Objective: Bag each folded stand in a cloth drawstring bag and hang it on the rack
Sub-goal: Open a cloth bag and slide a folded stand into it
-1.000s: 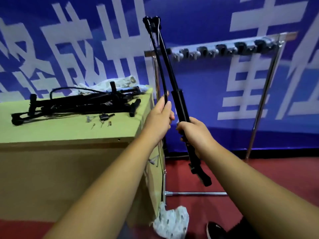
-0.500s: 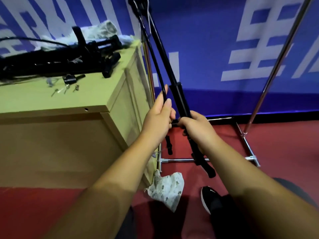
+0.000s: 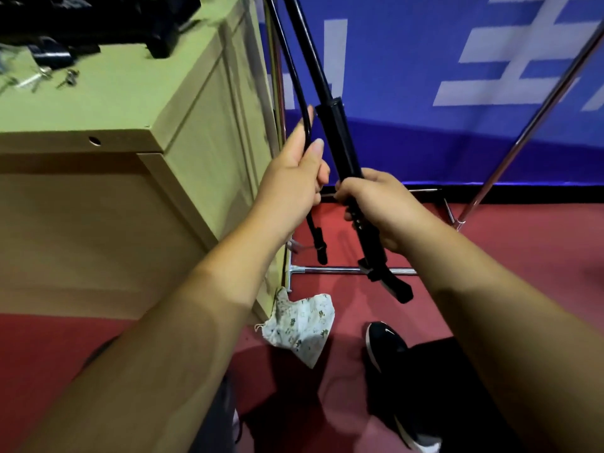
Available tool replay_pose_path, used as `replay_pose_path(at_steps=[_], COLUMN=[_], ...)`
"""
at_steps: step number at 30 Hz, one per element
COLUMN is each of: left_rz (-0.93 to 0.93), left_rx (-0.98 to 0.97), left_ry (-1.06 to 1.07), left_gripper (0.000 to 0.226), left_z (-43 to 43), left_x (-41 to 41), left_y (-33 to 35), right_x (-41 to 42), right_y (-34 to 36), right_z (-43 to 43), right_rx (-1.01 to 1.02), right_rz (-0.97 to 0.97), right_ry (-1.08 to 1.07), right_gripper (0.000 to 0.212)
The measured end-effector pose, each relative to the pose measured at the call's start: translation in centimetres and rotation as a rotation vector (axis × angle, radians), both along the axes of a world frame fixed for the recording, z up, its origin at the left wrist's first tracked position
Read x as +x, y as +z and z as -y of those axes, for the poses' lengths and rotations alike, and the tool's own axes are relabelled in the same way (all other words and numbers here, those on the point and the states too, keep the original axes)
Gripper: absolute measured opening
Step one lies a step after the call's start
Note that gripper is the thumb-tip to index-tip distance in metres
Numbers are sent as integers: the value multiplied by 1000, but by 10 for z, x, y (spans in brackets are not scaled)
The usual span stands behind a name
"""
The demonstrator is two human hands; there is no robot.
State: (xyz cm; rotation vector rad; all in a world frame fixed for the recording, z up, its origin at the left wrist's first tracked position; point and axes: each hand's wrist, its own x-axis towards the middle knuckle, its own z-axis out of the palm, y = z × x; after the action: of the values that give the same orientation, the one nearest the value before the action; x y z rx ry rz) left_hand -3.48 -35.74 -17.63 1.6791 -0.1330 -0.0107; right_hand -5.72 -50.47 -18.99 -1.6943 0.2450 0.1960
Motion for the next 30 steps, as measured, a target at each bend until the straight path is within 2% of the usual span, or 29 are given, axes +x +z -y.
replay_pose_path(at_steps=[6, 14, 19, 22, 25, 28, 30], left_rz=[4, -68, -131, -135, -110, -131, -175], left_rx=[133, 189, 218, 220, 300, 335, 324], left_ry=[28, -86, -159, -175, -192, -207, -214], left_gripper=[49, 45, 47, 49, 51, 49, 47], left_z=[-15, -24, -32, -35, -36, -34, -32], left_x=[5, -7, -10, -12, -13, -16, -20], left_y=[-5, -19, -27, -32, -39, -46, -46], right_x=[2, -4, 3, 8, 12, 15, 14], right_y=[-5, 4, 9, 11, 11, 11, 11], right_z=[-16, -31, -29, -25, -24, -24, -23], right_rx=[-29, 67, 129, 141, 206, 264, 214], right_rz=[2, 45, 19, 3, -11, 11, 67], right_ry=[20, 45, -40, -94, -118, -140, -169], right_gripper=[8, 8, 18, 16, 18, 29, 43])
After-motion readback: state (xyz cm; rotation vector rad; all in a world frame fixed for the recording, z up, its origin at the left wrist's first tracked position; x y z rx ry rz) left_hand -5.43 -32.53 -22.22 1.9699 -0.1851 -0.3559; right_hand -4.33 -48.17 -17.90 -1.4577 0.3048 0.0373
